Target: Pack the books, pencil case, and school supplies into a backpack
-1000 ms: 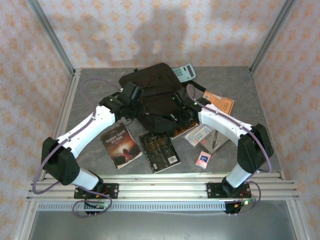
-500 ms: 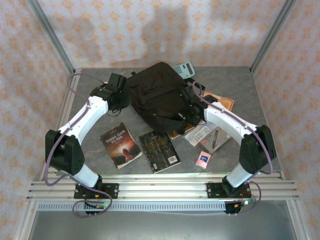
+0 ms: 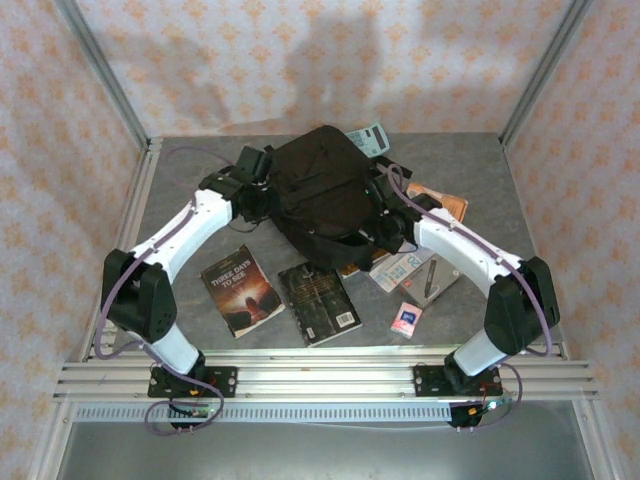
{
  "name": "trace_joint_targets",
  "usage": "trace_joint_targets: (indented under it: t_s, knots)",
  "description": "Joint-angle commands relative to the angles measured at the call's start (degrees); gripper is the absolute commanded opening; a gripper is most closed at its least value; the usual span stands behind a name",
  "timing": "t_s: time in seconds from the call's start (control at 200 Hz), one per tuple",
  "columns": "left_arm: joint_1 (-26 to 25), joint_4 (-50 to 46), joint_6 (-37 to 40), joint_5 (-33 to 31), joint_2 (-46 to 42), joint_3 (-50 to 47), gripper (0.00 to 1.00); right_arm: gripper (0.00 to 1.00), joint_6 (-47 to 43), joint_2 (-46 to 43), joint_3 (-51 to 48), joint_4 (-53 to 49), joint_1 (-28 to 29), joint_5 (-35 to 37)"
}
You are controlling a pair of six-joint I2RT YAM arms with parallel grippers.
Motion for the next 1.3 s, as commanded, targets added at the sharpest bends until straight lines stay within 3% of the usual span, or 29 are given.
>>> trace_joint_targets:
  t_s: [0.0, 0.225, 0.435, 0.756, 1.161, 1.236, 1.291]
  knots:
    - [-4.1, -3.1, 1.4, -0.1, 0.7, 5.2, 0.42, 0.0, -1.6, 0.7, -0.3, 2.4, 0.9, -0.8]
    - [-10.4, -12.4, 4.2, -6.5, 10.5, 16.5, 0.45, 0.0, -1.7, 0.6, -0.8, 2.9, 1.0, 0.1]
    - [-11.2, -15.7, 4.1, -13.2, 11.5, 18.0, 0.46, 0.0, -1.4, 0.6, -0.8, 3.7, 1.0, -0.8]
    - [-11.2, -13.3, 3.1, -8.6, 13.3, 16.2, 0.47, 0.0, -1.4, 2.0, -0.9, 4.8, 1.0, -2.0]
    - [-11.1, -12.1, 2.7, -8.8, 15.3, 14.1, 0.43, 0.0, -1.1, 1.3, -0.5, 5.7, 1.0, -2.8]
    - [-10.9, -11.5, 2.9, -8.6, 15.4, 13.3, 0.4, 0.0, -1.0, 1.5, -0.8, 6.2, 1.0, -3.2]
    - [-10.9, -11.1, 3.1, -8.4, 15.4, 12.9, 0.31, 0.0, -0.9, 1.5, -0.8, 6.3, 1.0, -3.3]
